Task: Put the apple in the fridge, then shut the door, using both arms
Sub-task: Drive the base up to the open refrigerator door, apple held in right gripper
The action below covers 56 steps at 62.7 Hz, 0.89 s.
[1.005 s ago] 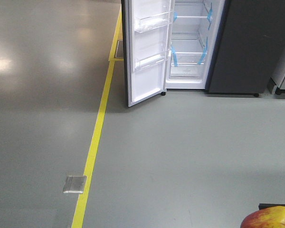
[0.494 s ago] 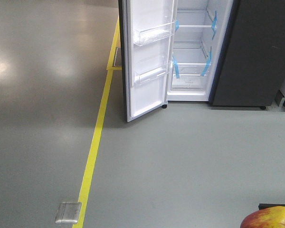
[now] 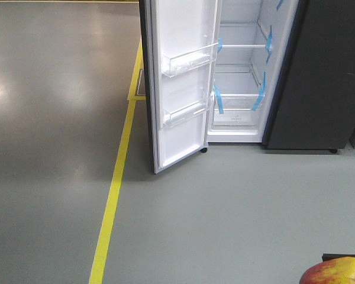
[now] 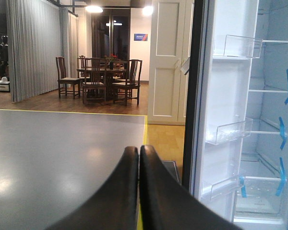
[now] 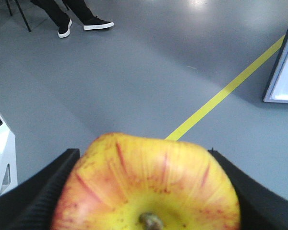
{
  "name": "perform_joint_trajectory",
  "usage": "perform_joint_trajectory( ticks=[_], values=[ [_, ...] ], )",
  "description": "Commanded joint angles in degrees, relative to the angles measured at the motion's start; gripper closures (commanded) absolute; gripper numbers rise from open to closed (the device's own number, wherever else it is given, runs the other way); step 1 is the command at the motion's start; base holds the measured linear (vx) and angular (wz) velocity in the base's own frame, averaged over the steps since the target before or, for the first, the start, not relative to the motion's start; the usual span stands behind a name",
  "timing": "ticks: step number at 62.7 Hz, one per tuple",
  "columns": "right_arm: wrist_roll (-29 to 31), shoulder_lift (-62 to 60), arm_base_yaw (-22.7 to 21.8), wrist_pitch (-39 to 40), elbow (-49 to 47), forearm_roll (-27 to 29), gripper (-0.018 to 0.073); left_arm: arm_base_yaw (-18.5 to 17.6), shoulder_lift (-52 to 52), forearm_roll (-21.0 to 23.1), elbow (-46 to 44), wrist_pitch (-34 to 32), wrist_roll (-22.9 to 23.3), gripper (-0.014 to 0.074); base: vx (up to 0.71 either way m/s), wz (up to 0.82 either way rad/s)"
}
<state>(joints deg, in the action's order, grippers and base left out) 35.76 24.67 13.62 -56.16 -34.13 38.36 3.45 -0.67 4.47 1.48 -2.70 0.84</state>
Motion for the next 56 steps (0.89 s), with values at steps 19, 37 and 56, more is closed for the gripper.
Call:
perform_joint_trajectory(
  ticks=[19, 37, 56],
  values=[
    [0.1, 0.4, 0.0, 3.0, -1.5, 2.8, 0.0148, -0.1, -0.8, 0.2, 1.2, -4.4, 0.6, 0.0603, 0.31, -0.02],
    [0.1, 0.4, 0.0, 3.1, -1.5, 2.8, 0.0148, -0.1, -0.8, 0.2, 1.2, -4.4, 0.6, 0.0603, 0.28, -0.04],
    [0.1, 0.4, 0.0, 3.1, -1.5, 2.8, 0.0148, -0.1, -0.8, 0.2, 1.2, -4.4, 0.6, 0.0603, 0.24, -0.03]
  ],
)
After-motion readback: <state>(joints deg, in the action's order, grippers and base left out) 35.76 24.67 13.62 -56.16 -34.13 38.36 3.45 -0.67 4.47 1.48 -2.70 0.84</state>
